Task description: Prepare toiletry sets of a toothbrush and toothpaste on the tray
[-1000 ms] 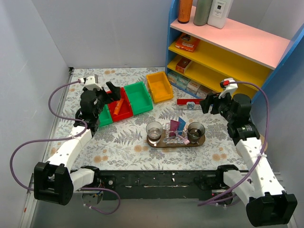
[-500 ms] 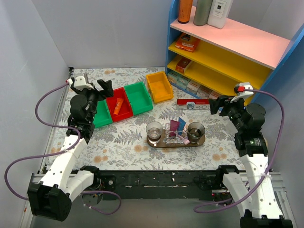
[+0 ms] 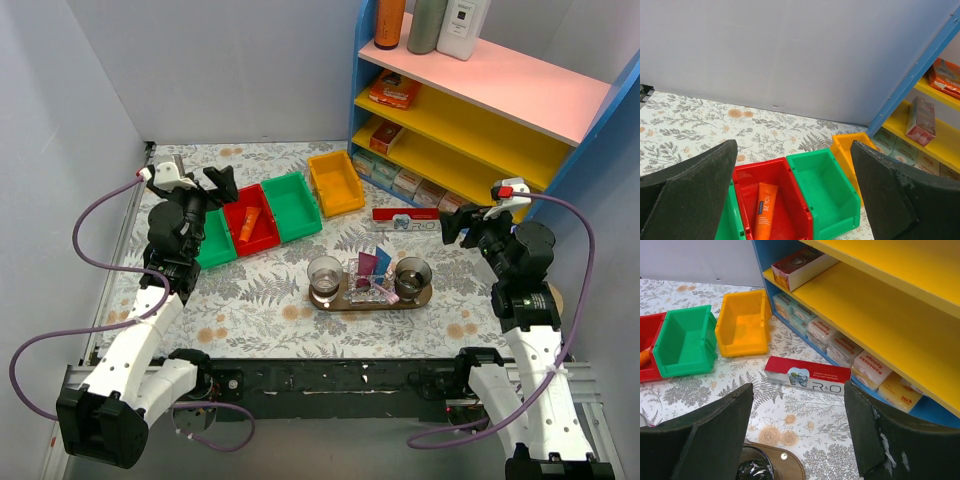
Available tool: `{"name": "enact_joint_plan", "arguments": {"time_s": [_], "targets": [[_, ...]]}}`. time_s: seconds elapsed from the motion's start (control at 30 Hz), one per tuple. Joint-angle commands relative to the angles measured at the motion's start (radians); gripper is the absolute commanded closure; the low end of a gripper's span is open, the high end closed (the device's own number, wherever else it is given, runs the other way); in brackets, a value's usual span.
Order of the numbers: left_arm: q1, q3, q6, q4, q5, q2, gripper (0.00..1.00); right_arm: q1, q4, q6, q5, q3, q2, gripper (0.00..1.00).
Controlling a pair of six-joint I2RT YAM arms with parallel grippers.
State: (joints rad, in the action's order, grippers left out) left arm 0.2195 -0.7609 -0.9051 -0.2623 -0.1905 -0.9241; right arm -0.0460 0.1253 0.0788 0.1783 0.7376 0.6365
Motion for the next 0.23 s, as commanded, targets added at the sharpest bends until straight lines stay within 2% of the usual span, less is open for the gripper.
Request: {"name": "enact_joint_plan", "arguments": {"time_s": [0.0, 0.2], "targets": [[0.007, 0.002, 0.003, -0.006, -0.03, 0.01, 0.02, 0.005, -0.046, -0.002, -0.011, 0.003, -0.003, 0.2], [0.011, 0.005, -0.012, -0.002, -0.035, 0.018, 0.02, 0.005, -0.042, -0.005, -0.013, 0.006, -0.009, 0.2]]}}
